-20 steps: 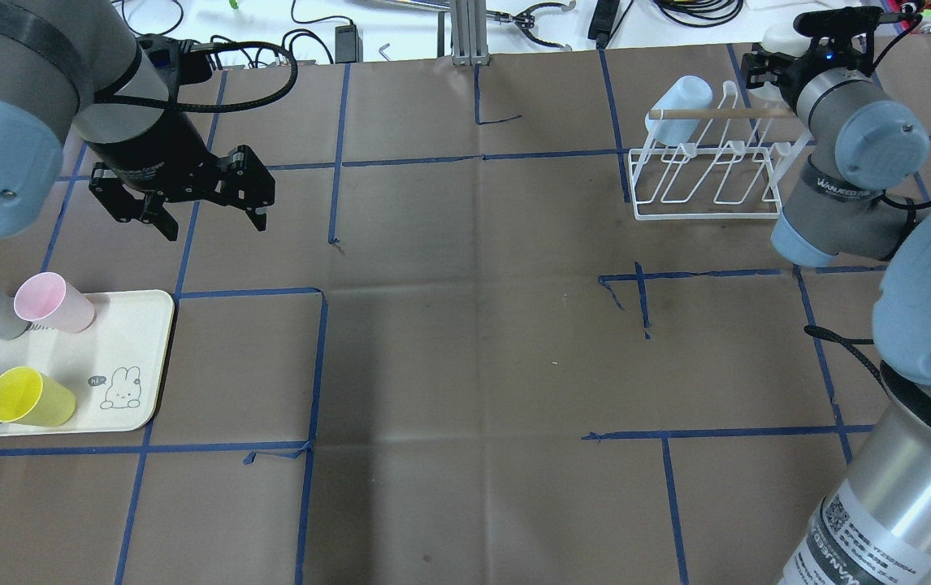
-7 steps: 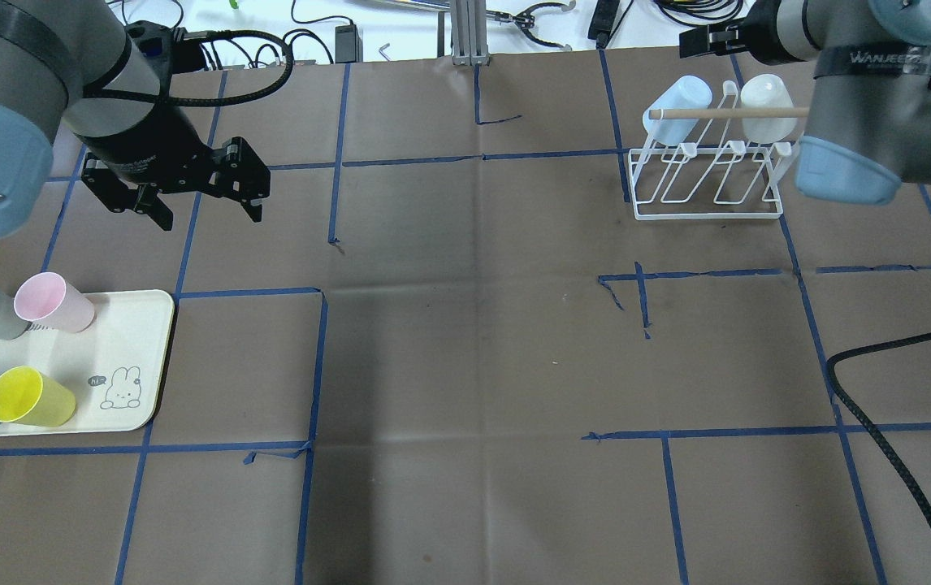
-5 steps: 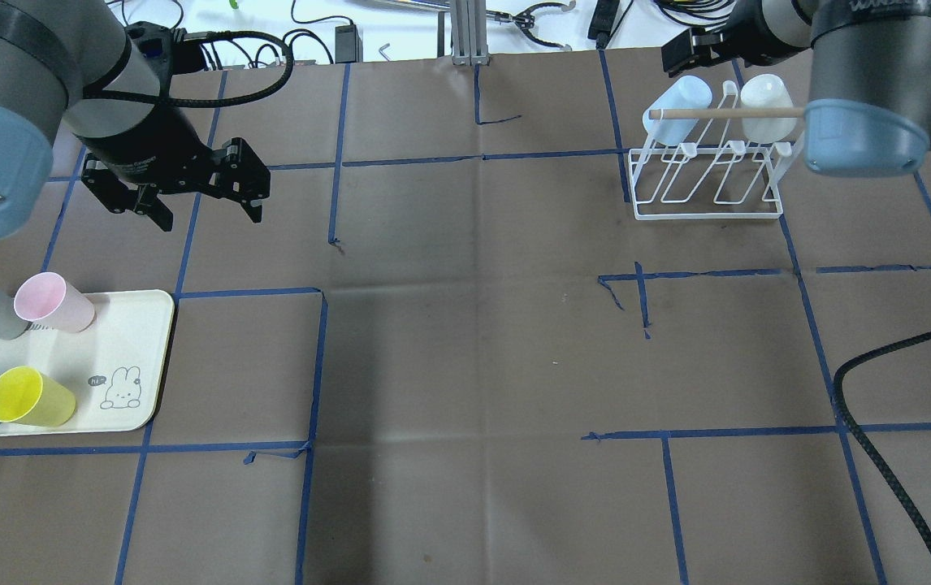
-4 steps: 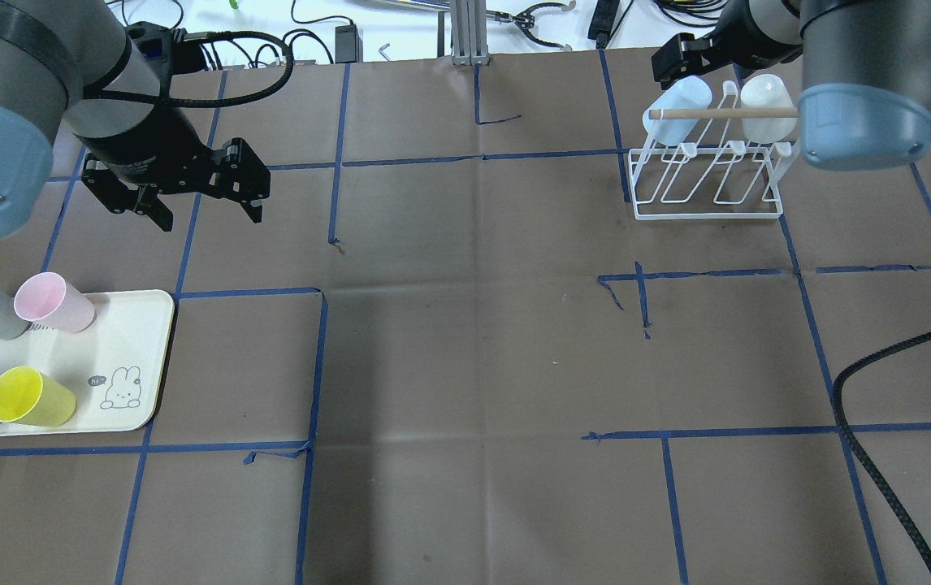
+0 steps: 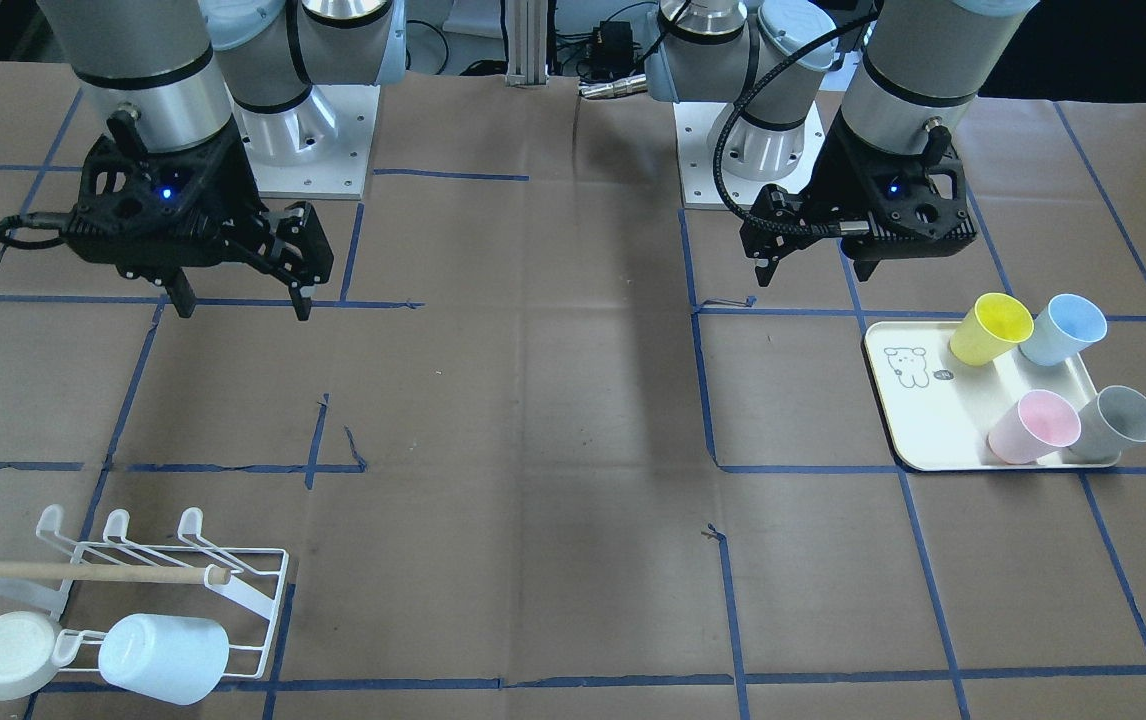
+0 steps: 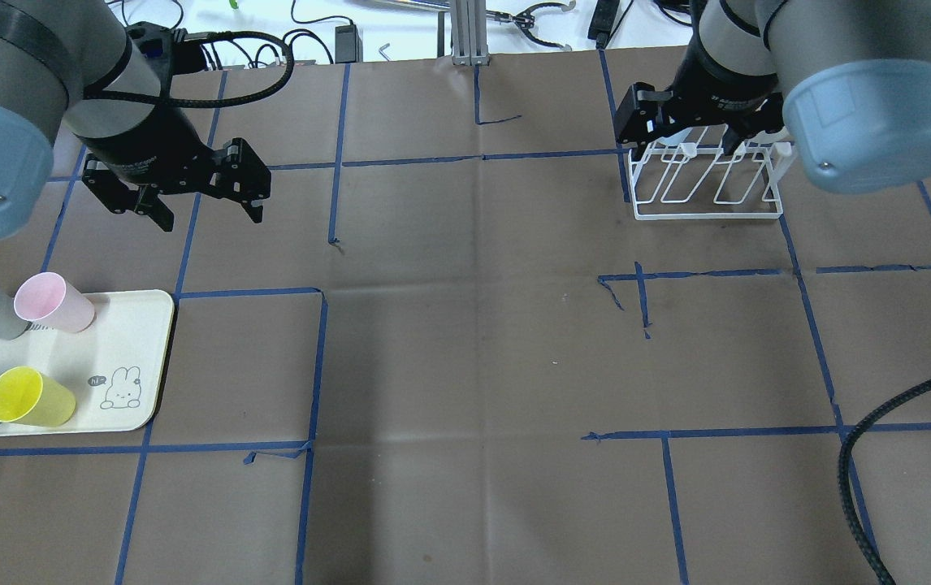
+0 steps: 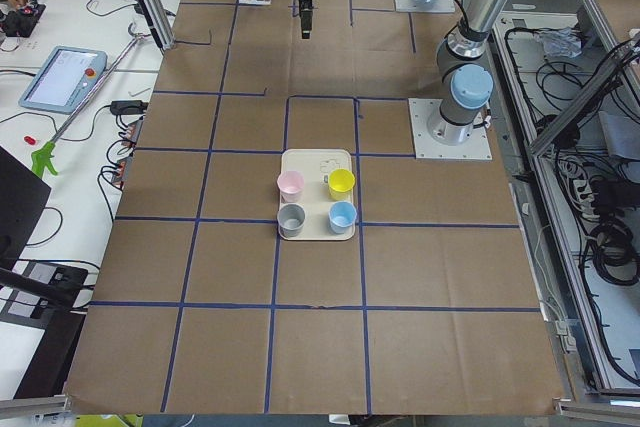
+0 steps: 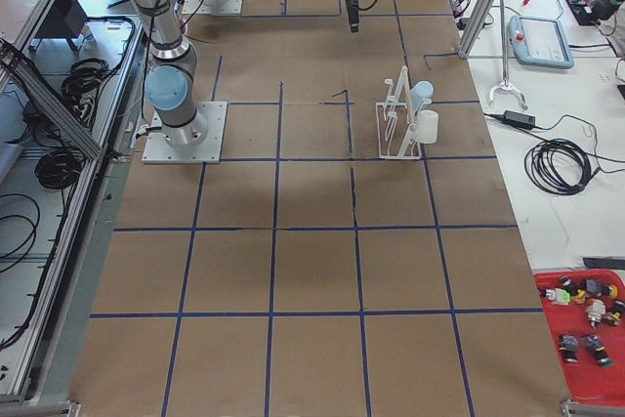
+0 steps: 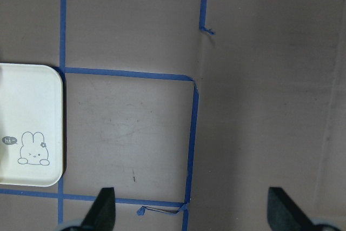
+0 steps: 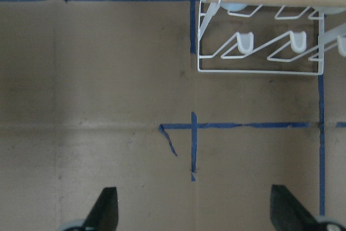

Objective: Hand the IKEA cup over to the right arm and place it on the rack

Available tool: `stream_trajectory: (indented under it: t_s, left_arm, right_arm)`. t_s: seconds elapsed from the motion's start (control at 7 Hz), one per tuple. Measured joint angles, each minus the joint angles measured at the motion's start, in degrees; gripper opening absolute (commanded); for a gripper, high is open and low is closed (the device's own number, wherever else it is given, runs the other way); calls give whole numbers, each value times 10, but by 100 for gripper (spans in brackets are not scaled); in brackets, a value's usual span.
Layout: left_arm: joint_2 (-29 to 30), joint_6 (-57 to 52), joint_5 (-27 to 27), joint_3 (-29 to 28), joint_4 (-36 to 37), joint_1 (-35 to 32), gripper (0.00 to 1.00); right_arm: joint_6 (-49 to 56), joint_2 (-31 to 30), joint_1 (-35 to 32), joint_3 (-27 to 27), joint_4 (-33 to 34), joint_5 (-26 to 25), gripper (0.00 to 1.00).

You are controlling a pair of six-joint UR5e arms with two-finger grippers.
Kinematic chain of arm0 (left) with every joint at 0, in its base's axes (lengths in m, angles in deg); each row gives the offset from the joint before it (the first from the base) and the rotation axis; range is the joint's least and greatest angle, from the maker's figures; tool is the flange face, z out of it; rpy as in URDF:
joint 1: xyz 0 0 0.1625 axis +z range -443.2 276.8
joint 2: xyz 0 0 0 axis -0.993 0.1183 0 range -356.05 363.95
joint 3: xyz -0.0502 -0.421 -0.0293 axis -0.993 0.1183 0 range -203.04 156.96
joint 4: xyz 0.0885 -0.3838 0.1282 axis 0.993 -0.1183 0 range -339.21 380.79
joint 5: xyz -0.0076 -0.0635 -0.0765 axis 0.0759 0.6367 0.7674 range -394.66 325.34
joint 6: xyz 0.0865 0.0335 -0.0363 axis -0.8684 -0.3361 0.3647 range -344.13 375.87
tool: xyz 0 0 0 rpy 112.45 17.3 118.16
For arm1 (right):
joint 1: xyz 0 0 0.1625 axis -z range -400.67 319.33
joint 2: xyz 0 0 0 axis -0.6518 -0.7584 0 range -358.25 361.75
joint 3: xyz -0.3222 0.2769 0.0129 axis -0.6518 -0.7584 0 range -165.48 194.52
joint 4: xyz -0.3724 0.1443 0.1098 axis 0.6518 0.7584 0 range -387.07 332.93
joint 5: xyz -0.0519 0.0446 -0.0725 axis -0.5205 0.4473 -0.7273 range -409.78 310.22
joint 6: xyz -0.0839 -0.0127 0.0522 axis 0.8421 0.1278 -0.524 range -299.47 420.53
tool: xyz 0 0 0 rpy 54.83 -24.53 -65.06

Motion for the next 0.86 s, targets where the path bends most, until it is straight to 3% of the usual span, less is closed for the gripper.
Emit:
stream_trajectory:
  t_s: [0.43,0.86]
  left_arm:
    - [0,0,0,1,0,0,100]
    - [0,0,0,1,0,0,100]
  right_arm:
    - [-4,-20,-4,-2,-66,-2,100]
    - [1,-19,-4,-1,-87,-1,100]
